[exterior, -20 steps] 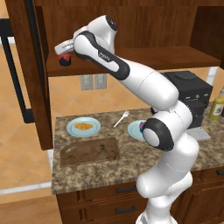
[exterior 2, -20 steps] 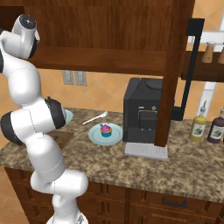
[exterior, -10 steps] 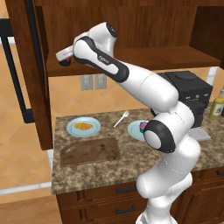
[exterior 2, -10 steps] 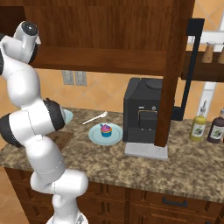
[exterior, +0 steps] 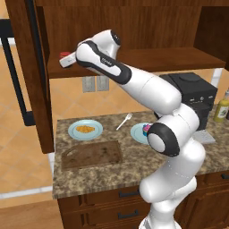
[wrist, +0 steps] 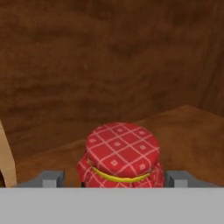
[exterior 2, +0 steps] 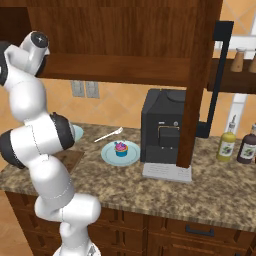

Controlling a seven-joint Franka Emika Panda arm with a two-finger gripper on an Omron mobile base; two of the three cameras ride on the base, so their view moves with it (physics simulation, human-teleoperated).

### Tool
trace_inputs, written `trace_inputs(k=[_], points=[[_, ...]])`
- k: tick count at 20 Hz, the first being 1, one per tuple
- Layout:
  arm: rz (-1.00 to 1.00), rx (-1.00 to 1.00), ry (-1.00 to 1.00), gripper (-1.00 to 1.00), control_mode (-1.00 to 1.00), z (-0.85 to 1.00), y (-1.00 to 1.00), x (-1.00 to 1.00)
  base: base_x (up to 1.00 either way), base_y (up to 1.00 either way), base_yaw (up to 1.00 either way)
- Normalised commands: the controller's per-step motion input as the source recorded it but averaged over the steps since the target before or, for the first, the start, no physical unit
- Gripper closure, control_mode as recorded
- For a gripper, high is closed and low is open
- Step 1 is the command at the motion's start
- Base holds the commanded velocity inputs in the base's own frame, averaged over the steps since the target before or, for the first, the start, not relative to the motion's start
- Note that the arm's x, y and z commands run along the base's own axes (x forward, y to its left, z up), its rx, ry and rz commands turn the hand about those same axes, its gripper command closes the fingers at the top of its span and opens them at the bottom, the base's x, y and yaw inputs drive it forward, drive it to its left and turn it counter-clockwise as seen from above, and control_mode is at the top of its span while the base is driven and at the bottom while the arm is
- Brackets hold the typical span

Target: From the different types of pastries on the counter, select a croissant and place it on the cutting board. Then retrieve a jar of jam from the cabinet and place it alongside the croissant on the cutting board.

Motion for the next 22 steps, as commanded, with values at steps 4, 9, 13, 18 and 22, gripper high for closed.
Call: trace_inputs(k=[4,9,13,18,22], points=[[0.01,0.01,0.01,1.00,-1.00,0.00,0.00,0.00,0.00,0.00,0.00],[0.00,0.04,0.04,1.00,-1.00,0.20,-0.02,-0.27,0.00,0.00,0.00],[0.01,0.04,0.00,1.00,-1.00,0.31,-0.19,-0.59,0.00,0.00,0.00],[0.00,0.00,-0.06,1.00,-1.00,0.01,-0.27,-0.69,0.00,0.00,0.00],[0.00,0.00,-0.12,1.00,-1.00,0.00,-0.28,-0.70,0.00,0.00,0.00]])
